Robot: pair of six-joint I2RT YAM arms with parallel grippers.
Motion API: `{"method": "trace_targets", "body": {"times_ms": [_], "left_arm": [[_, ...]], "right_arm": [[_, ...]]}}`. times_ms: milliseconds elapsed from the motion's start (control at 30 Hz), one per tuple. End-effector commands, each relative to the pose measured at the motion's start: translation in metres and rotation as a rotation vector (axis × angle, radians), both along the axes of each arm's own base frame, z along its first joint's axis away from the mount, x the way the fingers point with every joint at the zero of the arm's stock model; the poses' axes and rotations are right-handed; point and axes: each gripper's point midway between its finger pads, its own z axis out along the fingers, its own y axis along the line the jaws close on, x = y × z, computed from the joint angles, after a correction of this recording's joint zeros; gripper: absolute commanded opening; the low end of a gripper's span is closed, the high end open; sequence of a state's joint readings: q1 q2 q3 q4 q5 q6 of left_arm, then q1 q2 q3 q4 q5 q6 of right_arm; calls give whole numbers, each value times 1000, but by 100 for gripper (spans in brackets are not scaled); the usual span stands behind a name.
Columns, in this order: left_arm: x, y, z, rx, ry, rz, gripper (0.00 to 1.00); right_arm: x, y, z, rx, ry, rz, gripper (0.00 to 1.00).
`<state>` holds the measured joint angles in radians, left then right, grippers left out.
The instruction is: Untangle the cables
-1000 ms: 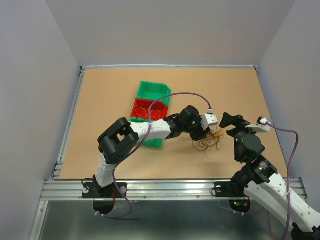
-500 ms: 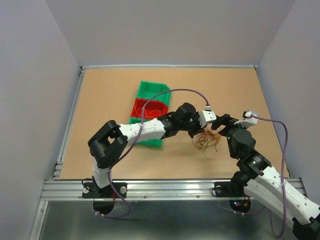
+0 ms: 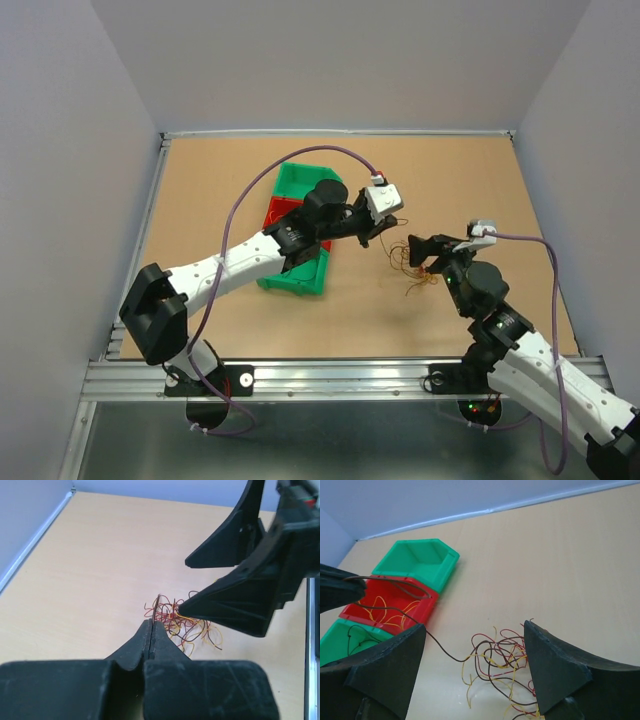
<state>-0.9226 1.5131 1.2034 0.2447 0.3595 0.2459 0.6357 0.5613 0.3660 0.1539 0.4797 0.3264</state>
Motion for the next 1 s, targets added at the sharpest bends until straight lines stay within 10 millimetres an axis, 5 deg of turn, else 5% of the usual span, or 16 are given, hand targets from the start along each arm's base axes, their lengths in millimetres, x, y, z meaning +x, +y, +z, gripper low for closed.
{"method": "trace_targets", "body": {"times_ms": [0, 233, 300, 533, 667, 767, 867, 967], "left_arm": [[-2, 5, 15, -45, -12, 3, 0], [0, 7, 48, -106, -34, 12, 0], [1, 3, 67, -117, -33, 6, 0], [-1, 6, 118, -175, -85, 3, 0], [7, 21, 185, -252, -185, 86, 0], [8, 46, 281, -378, -285, 179, 0], [6, 74, 342, -499, -341, 266, 0], [8, 99, 376, -589, -373, 364, 0]], "right_arm": [[-9, 18, 22, 9, -123, 134, 83], [-15, 69, 21, -73, -184, 407, 81], [-11, 84, 6, -108, -159, 469, 81], [31, 100, -18, -153, -98, 408, 74], [54, 95, -39, -161, -19, 306, 66], [66, 76, -41, -95, 7, 154, 54], [68, 67, -41, -78, 9, 97, 47], [71, 55, -46, -77, 21, 31, 43]]}}
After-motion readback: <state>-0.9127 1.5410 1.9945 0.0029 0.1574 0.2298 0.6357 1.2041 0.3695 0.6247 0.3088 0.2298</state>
